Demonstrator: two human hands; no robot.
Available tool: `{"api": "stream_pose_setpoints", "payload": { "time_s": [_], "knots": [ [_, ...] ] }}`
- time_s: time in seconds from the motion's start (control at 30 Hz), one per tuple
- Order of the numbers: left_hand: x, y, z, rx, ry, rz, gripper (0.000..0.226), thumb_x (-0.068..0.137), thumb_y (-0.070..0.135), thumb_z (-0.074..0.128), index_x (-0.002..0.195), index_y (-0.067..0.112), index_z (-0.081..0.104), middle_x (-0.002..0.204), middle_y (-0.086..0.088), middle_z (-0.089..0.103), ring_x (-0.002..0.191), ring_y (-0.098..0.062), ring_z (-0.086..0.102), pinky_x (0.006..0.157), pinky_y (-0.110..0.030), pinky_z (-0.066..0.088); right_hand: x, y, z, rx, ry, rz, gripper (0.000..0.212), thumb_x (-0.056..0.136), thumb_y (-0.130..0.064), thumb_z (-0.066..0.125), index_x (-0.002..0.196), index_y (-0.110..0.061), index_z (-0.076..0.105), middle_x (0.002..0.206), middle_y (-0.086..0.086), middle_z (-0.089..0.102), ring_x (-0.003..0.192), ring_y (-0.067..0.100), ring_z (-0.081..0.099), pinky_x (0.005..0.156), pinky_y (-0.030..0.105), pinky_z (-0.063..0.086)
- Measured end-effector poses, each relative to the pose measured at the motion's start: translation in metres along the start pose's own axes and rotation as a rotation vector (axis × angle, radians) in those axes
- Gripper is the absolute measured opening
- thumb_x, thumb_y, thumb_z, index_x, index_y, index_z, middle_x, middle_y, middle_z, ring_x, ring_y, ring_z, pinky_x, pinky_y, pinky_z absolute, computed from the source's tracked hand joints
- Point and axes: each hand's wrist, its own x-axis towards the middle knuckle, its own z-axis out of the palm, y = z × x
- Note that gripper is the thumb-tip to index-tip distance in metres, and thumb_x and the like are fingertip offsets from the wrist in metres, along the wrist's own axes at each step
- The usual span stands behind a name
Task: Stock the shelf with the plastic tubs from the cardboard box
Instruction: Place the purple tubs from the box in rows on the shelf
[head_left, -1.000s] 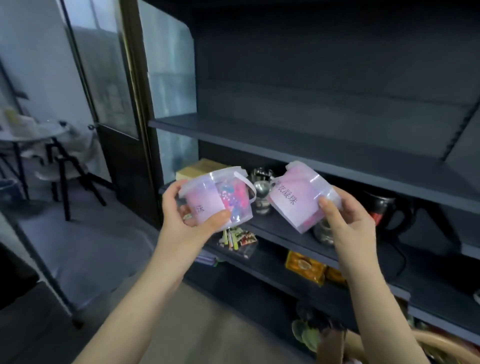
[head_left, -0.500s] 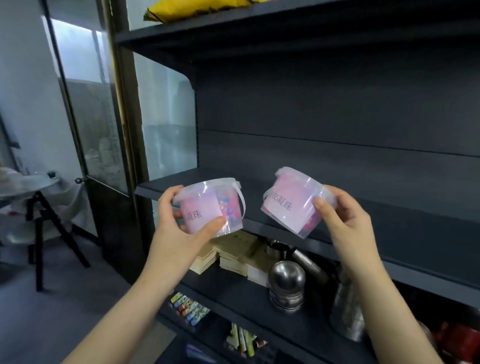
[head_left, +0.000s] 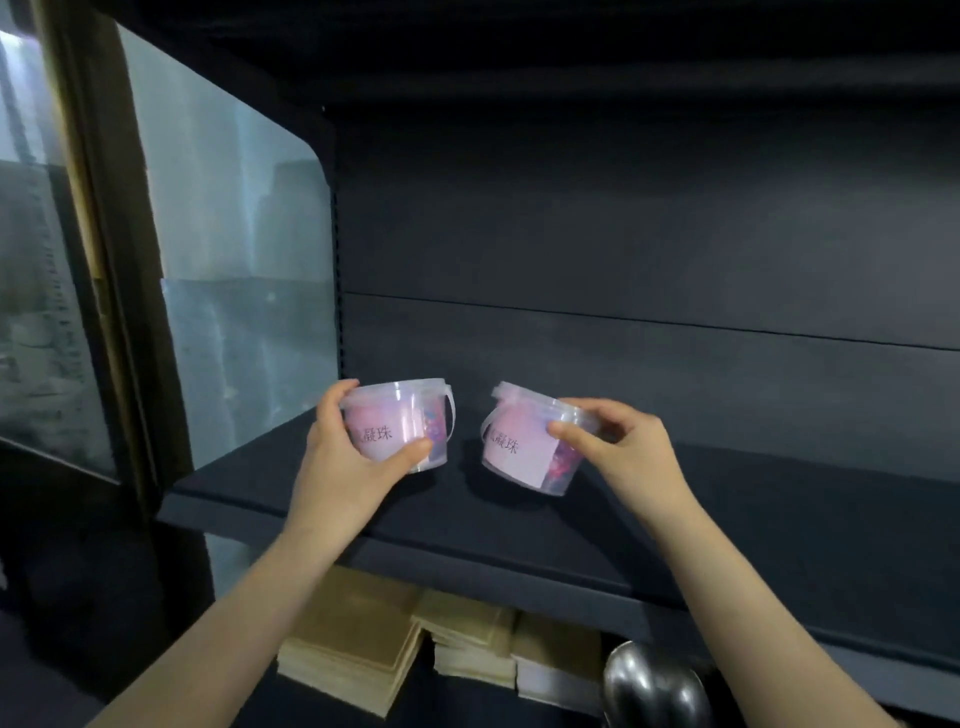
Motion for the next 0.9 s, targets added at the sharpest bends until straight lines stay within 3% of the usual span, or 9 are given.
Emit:
{"api": "stream_pose_setpoints", "payload": {
  "time_s": [0.1, 0.3, 0.43, 0.53, 0.6, 0.67, 0.77, 0.9],
  "knots": [
    [0.054, -0.039, 0.003, 0.083, -0.047, 0.009, 0.091, 0.048, 0.059, 0.078, 0.122, 0.047, 0.027, 0.12, 0.006, 0.047, 0.102, -0.016, 0.052, 0.078, -0.032, 0.042, 0.027, 0.015, 0.035, -0.068, -0.01, 0.061, 0.021, 0.072, -0.024, 0.083, 0.092, -0.022, 0.077, 0.1, -0.011, 0.074, 0.096, 0.01, 0.069, 0.094, 0.039, 0.053],
    [0.119, -0.101, 0.015, 0.282, -0.153, 0.055, 0.094, 0.049, 0.048, 0.084, 0.123, 0.035, 0.027, 0.117, -0.007, 0.042, 0.101, -0.032, 0.051, 0.08, -0.038, 0.045, 0.065, 0.042, 0.087, -0.236, 0.008, 0.084, 0.029, 0.071, -0.023, 0.084, 0.098, -0.018, 0.075, 0.106, -0.009, 0.071, 0.103, 0.007, 0.065, 0.097, 0.03, 0.049],
    [0.149, -0.121, 0.029, 0.283, -0.222, 0.047, 0.098, 0.051, 0.042, 0.088, 0.124, 0.027, 0.025, 0.125, -0.009, 0.039, 0.109, -0.034, 0.049, 0.086, -0.042, 0.044, 0.095, 0.051, 0.105, -0.433, -0.153, 0.109, 0.029, 0.075, -0.022, 0.081, 0.099, -0.018, 0.066, 0.115, -0.011, 0.063, 0.112, 0.011, 0.058, 0.095, 0.022, 0.043],
    [0.176, -0.129, 0.041, 0.294, -0.236, 0.053, 0.099, 0.053, 0.039, 0.089, 0.125, 0.022, 0.025, 0.127, -0.012, 0.037, 0.109, -0.035, 0.048, 0.088, -0.043, 0.045, 0.122, 0.054, 0.115, -0.591, -0.267, 0.146, 0.031, 0.078, -0.022, 0.077, 0.102, -0.02, 0.058, 0.125, -0.006, 0.056, 0.128, 0.019, 0.046, 0.101, 0.025, 0.036],
    [0.188, -0.136, 0.048, 0.316, -0.255, 0.054, 0.099, 0.054, 0.039, 0.089, 0.128, 0.019, 0.026, 0.129, -0.013, 0.036, 0.11, -0.035, 0.048, 0.09, -0.045, 0.045, 0.14, 0.053, 0.122, -0.659, -0.312, 0.228, 0.04, 0.074, -0.035, 0.08, 0.104, -0.025, 0.055, 0.121, -0.006, 0.055, 0.121, 0.018, 0.049, 0.092, 0.025, 0.038],
    [0.197, -0.145, 0.051, 0.326, -0.28, 0.057, 0.097, 0.056, 0.042, 0.088, 0.128, 0.02, 0.027, 0.13, -0.012, 0.035, 0.111, -0.033, 0.047, 0.092, -0.046, 0.045, 0.156, 0.054, 0.131, -0.728, -0.309, 0.28, 0.042, 0.069, -0.05, 0.079, 0.096, -0.029, 0.054, 0.107, -0.012, 0.056, 0.098, 0.011, 0.054, 0.075, 0.023, 0.04],
    [0.212, -0.161, 0.046, 0.215, -0.311, 0.072, 0.074, 0.065, 0.046, 0.081, 0.122, 0.023, 0.039, 0.129, -0.009, 0.036, 0.113, -0.025, 0.046, 0.098, -0.041, 0.043, 0.171, 0.066, 0.14, -0.667, -0.231, 0.264, 0.04, 0.07, -0.049, 0.079, 0.087, -0.023, 0.055, 0.097, -0.021, 0.055, 0.087, -0.003, 0.052, 0.066, 0.015, 0.037],
    [0.238, -0.175, 0.035, 0.077, -0.288, 0.21, 0.029, 0.081, 0.033, 0.071, 0.102, 0.022, 0.056, 0.116, 0.004, 0.052, 0.112, -0.012, 0.049, 0.097, -0.029, 0.04, 0.18, 0.084, 0.139, -0.473, -0.227, 0.245, 0.036, 0.074, -0.038, 0.079, 0.096, -0.018, 0.06, 0.122, -0.013, 0.06, 0.113, 0.009, 0.055, 0.092, 0.025, 0.041]
  ]
}}
